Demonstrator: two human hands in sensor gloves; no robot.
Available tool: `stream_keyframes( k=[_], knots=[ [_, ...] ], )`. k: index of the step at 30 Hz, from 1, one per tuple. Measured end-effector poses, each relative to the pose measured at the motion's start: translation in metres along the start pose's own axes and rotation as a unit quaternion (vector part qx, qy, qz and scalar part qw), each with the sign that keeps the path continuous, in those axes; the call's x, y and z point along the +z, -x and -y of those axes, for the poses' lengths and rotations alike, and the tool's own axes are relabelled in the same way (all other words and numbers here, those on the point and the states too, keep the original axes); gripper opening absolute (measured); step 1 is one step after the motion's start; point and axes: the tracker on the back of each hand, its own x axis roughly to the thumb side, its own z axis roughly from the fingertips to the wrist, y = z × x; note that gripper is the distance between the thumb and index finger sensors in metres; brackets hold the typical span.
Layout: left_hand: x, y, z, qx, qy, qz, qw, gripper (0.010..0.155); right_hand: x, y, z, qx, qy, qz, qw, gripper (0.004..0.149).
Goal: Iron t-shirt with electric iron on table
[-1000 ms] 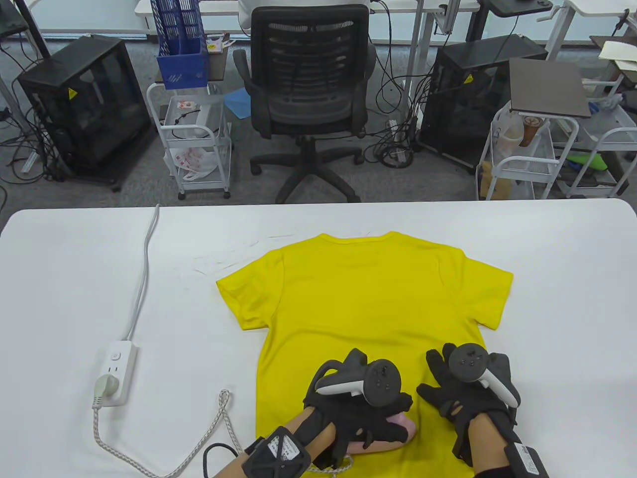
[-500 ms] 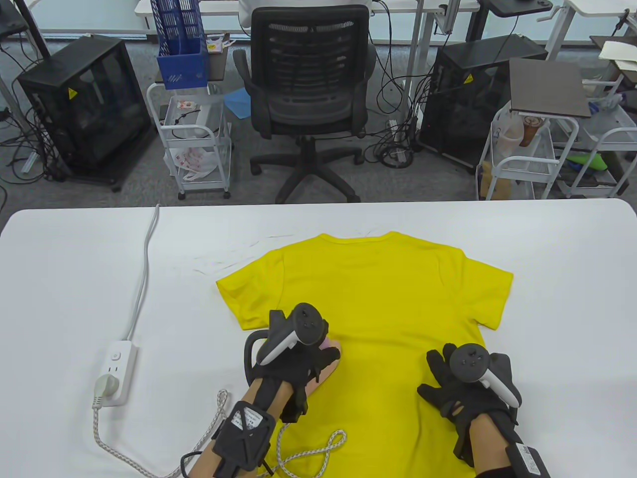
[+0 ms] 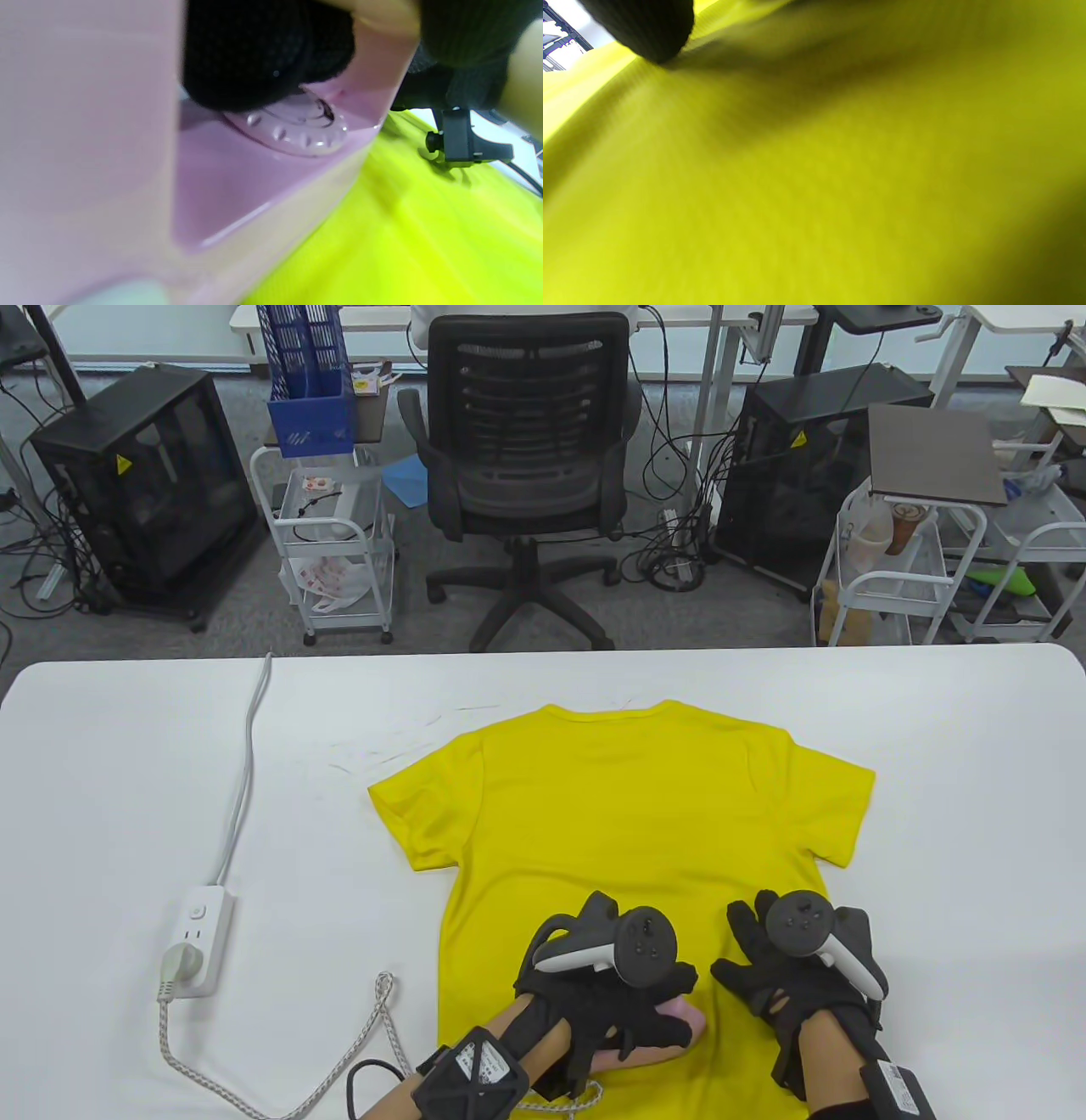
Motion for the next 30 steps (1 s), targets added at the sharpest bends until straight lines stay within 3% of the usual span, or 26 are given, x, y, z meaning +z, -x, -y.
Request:
stream_keyframes(
  k=[3,6,10,12,15,19,21,26,30],
  knots=[
    [0.002,0.011,-0.007,-0.017,-0.031,-0.037,0.999,0.075,0.000,0.000,0.000,-0.002,-0.002,0.000,1.000,0.077],
    [0.006,0.044,-0.020,-0.040,-0.080,-0.139,0.986,0.076,0.000,0.001,0.000,-0.001,-0.001,0.001,1.000,0.077],
    [0.022,0.102,-0.032,0.042,-0.107,-0.254,0.960,0.076,0.001,0.001,0.001,-0.002,-0.001,0.001,1.000,0.077],
    [0.030,0.120,-0.035,0.073,-0.110,-0.277,0.952,0.076,0.001,0.001,0.000,-0.002,-0.001,0.001,1.000,0.077],
    [0.035,0.133,-0.034,0.127,-0.105,-0.244,0.956,0.075,0.000,0.001,0.000,-0.001,-0.001,0.000,1.000,0.077],
    [0.025,0.109,-0.030,0.100,-0.075,-0.192,0.973,0.074,0.000,0.001,0.000,-0.003,-0.001,-0.001,1.000,0.077],
    [0.013,0.080,-0.022,0.094,-0.033,-0.122,0.988,0.074,0.000,0.001,0.000,-0.002,0.000,-0.002,1.000,0.077],
    [-0.001,0.008,-0.002,0.018,0.018,0.004,1.000,0.075,0.000,0.001,0.000,-0.001,0.001,-0.002,1.000,0.077],
    [0.001,-0.005,0.000,-0.019,0.003,0.011,1.000,0.075,0.000,0.001,0.000,-0.001,0.001,-0.002,1.000,0.077]
  ],
)
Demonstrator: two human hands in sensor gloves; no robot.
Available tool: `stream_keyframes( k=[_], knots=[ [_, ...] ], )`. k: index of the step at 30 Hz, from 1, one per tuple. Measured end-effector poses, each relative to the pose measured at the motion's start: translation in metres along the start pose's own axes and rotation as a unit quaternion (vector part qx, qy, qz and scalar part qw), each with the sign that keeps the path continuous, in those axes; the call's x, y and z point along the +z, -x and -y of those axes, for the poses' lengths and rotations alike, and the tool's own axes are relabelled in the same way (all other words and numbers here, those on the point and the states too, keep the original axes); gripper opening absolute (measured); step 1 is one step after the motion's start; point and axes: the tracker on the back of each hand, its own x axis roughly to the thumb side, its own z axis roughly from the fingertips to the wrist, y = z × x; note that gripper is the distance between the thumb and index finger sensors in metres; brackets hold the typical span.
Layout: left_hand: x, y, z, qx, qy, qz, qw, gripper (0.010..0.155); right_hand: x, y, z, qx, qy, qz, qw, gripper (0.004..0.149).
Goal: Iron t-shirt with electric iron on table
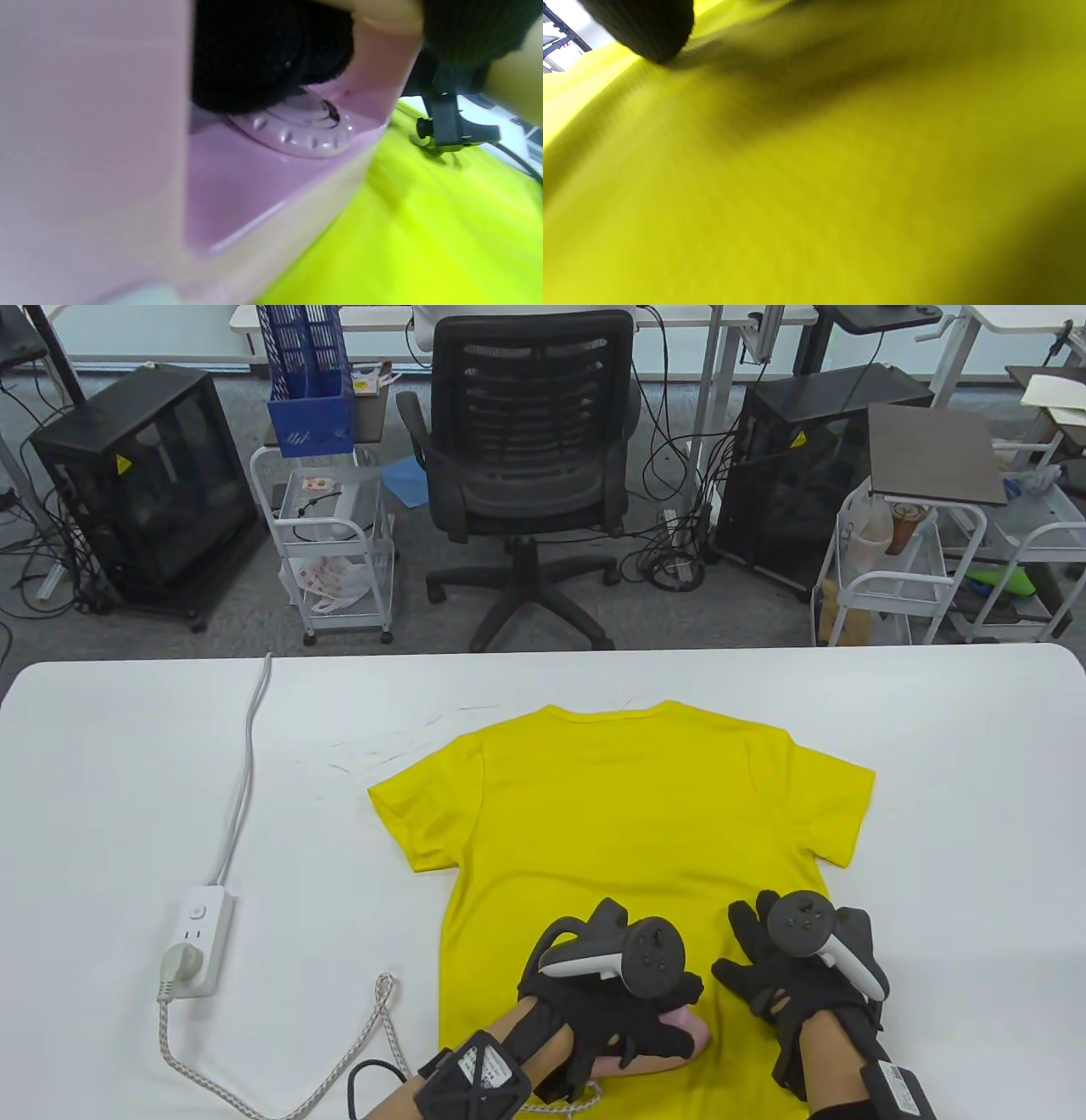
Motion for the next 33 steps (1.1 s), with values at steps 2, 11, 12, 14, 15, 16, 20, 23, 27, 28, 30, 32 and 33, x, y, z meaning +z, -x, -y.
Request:
stream_keyframes(
  k=[2,11,12,14,15,16,20,23,27,28,30,32,33],
  knots=[
    [0.001,0.008,-0.003,-0.003,-0.019,-0.026,0.999,0.075,0.000,0.000,0.000,0.000,0.000,0.000,1.000,0.077],
    [0.026,0.114,-0.029,0.064,-0.104,-0.262,0.957,0.075,0.000,0.001,0.000,-0.001,-0.002,0.002,1.000,0.077],
    [0.028,0.120,-0.028,0.089,-0.102,-0.255,0.958,0.075,0.000,0.001,0.000,-0.001,-0.002,0.002,1.000,0.077],
    [0.031,0.126,-0.026,0.135,-0.098,-0.223,0.960,0.074,0.000,0.001,0.000,-0.002,-0.002,0.001,1.000,0.077],
    [0.031,0.124,-0.026,0.132,-0.097,-0.222,0.961,0.074,0.000,0.000,0.000,-0.001,-0.002,0.001,1.000,0.077],
    [0.031,0.121,-0.027,0.118,-0.098,-0.224,0.962,0.074,0.000,0.000,0.000,-0.001,-0.001,0.000,1.000,0.077],
    [0.016,0.080,-0.021,0.059,-0.071,-0.151,0.984,0.074,0.000,0.001,0.000,-0.002,0.000,0.000,1.000,0.077],
    [0.005,0.043,-0.011,0.045,-0.030,-0.066,0.996,0.074,0.000,0.001,-0.001,0.000,0.001,0.000,1.000,0.077],
    [-0.001,-0.007,0.003,-0.008,0.006,0.024,1.000,0.075,0.000,0.001,0.000,-0.001,0.000,0.000,1.000,0.077],
    [0.000,-0.012,0.005,-0.014,0.007,0.032,0.999,0.075,0.000,0.001,0.000,-0.001,0.000,0.000,1.000,0.077],
    [0.000,-0.019,0.006,-0.035,0.001,0.033,0.999,0.075,0.000,0.001,-0.001,-0.001,0.000,0.000,1.000,0.077],
    [0.001,-0.015,0.004,-0.034,-0.013,0.014,0.999,0.075,0.000,0.001,-0.001,-0.001,0.000,0.000,1.000,0.077],
    [0.001,-0.010,0.001,-0.037,-0.025,-0.005,0.999,0.075,0.001,0.001,-0.001,-0.002,0.000,0.000,1.000,0.077]
  ],
)
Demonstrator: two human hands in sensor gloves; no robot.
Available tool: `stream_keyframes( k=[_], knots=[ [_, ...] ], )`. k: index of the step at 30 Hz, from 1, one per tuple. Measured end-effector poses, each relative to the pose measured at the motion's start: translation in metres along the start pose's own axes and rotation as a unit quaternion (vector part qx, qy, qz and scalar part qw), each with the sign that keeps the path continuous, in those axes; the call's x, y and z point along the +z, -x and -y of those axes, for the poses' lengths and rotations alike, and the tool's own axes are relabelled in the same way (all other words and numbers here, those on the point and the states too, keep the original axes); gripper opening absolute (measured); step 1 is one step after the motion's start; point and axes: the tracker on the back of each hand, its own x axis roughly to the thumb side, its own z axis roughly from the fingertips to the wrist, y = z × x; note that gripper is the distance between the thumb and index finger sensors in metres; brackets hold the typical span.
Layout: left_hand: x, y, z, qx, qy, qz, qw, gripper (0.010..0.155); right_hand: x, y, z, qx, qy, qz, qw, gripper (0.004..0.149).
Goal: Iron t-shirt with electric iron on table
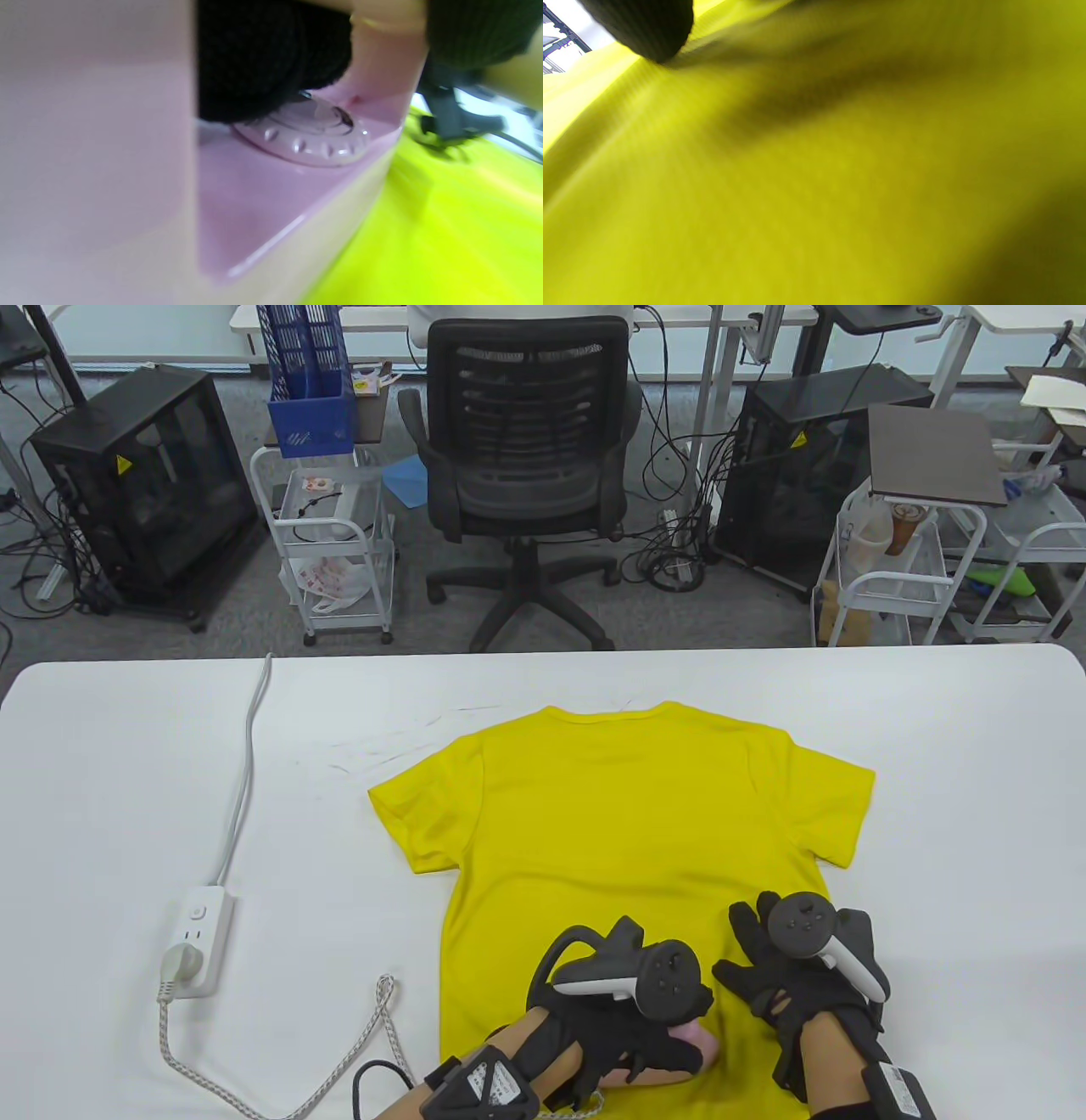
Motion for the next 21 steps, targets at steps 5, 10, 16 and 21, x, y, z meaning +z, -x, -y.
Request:
stream_keyframes(
  k=[5,10,16,21],
  knots=[
    [0.004,0.054,-0.014,-0.001,-0.052,-0.141,0.989,0.076,0.001,0.001,0.000,-0.001,0.000,0.000,1.000,0.077],
    [0.022,0.123,-0.021,0.092,-0.074,-0.256,0.959,0.075,0.001,0.001,0.000,0.000,-0.001,0.000,1.000,0.077],
    [0.021,0.120,-0.016,0.143,-0.052,-0.193,0.969,0.074,0.001,0.000,0.000,-0.002,0.000,-0.002,1.000,0.077],
    [0.001,0.051,-0.005,0.109,0.010,-0.049,0.993,0.074,0.001,0.000,0.000,-0.003,0.001,-0.003,1.000,0.077]
  ],
)
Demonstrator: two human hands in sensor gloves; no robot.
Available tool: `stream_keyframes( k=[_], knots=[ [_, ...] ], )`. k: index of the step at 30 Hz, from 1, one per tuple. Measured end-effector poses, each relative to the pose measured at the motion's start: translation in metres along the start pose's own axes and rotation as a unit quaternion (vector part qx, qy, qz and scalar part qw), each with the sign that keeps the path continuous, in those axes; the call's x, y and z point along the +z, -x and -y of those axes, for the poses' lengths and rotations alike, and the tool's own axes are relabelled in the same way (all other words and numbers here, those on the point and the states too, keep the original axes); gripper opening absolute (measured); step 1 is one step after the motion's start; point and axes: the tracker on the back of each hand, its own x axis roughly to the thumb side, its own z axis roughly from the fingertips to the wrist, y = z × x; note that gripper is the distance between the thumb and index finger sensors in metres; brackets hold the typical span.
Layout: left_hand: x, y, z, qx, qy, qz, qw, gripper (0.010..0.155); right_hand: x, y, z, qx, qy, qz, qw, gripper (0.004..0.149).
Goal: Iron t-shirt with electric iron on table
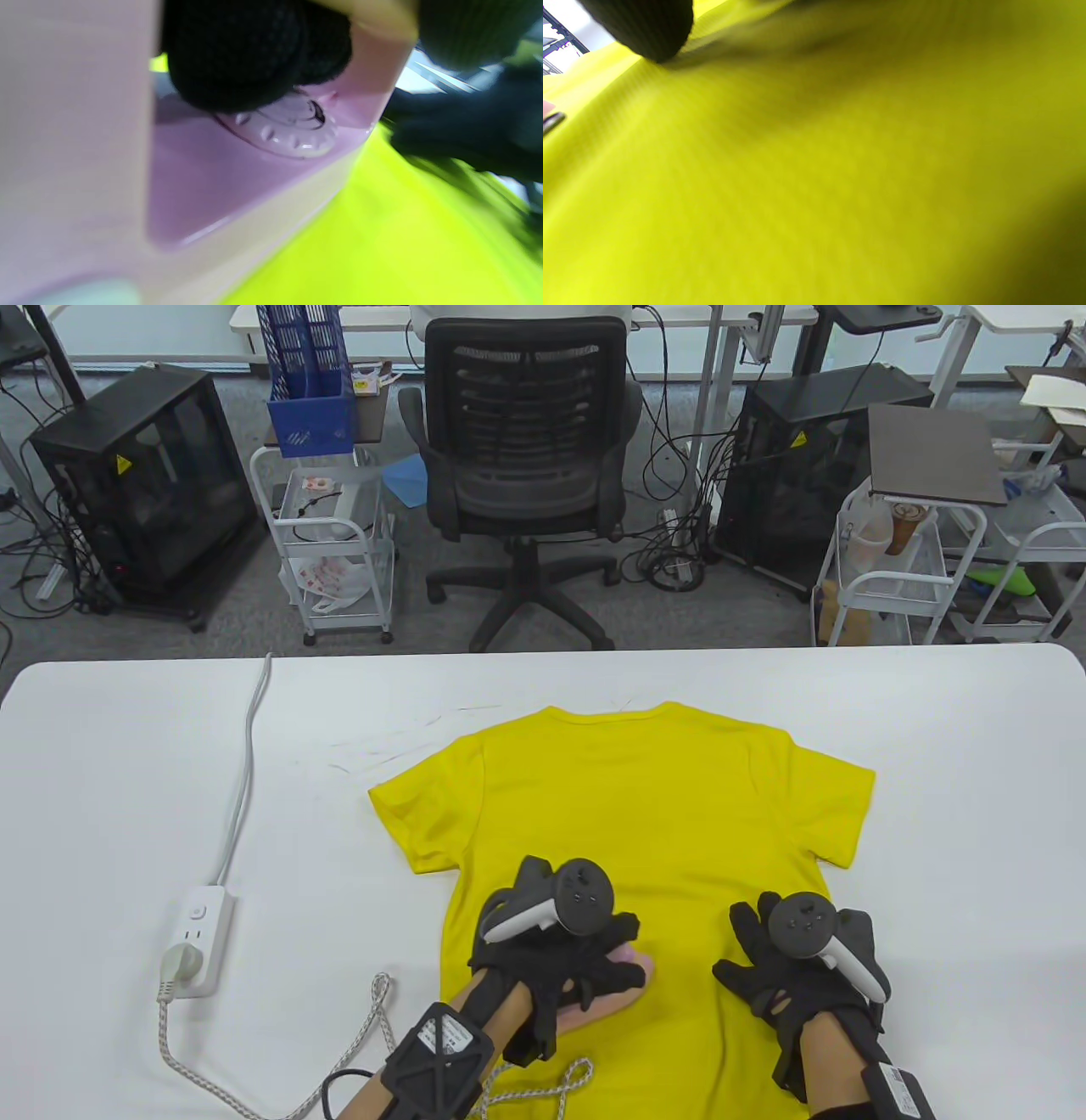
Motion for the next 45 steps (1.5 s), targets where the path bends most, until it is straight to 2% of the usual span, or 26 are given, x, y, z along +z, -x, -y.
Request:
stream_keyframes(
  k=[5,7,9,14,18,21,24,28,32,35,38,41,45],
  knots=[
    [0.003,-0.052,0.023,-0.069,0.023,0.079,0.994,0.074,0.000,0.000,0.000,0.002,0.001,0.000,1.000,0.077],
    [0.003,-0.057,0.024,-0.084,0.024,0.086,0.992,0.074,0.000,0.000,0.000,0.002,0.001,0.000,1.000,0.077],
    [0.004,-0.053,0.022,-0.080,0.008,0.067,0.994,0.075,0.000,0.000,0.000,0.002,0.001,0.000,1.000,0.077],
    [0.003,-0.016,-0.001,-0.125,-0.065,-0.051,0.989,0.076,0.000,0.001,0.000,0.000,-0.001,0.001,1.000,0.077],
    [0.007,0.036,-0.022,-0.065,-0.094,-0.165,0.980,0.076,0.000,0.001,0.000,-0.001,-0.001,0.002,1.000,0.077],
    [0.014,0.072,-0.032,0.013,-0.099,-0.196,0.975,0.076,0.000,0.001,0.001,-0.001,-0.002,0.002,1.000,0.077],
    [0.017,0.086,-0.032,0.085,-0.086,-0.175,0.977,0.075,0.000,0.000,0.000,-0.001,-0.002,0.001,1.000,0.077],
    [0.014,0.066,-0.027,0.048,-0.072,-0.138,0.987,0.075,0.000,0.000,0.000,-0.002,-0.001,0.000,1.000,0.077],
    [0.002,0.015,-0.007,0.019,-0.010,-0.035,0.999,0.075,0.000,0.000,0.000,-0.001,0.000,-0.001,1.000,0.077],
    [0.000,-0.026,0.009,-0.034,0.025,0.039,0.998,0.075,0.000,0.000,0.000,0.000,0.001,-0.001,1.000,0.077],
    [0.002,-0.045,0.017,-0.074,0.032,0.078,0.994,0.074,0.000,0.000,0.000,0.000,0.001,-0.001,1.000,0.077],
    [0.001,-0.042,0.013,-0.090,0.016,0.088,0.992,0.075,0.000,0.000,0.000,-0.001,0.000,0.000,1.000,0.077],
    [0.002,-0.009,-0.007,-0.114,-0.070,-0.027,0.991,0.075,0.000,0.000,0.000,-0.002,-0.001,0.001,1.000,0.077]
  ],
)
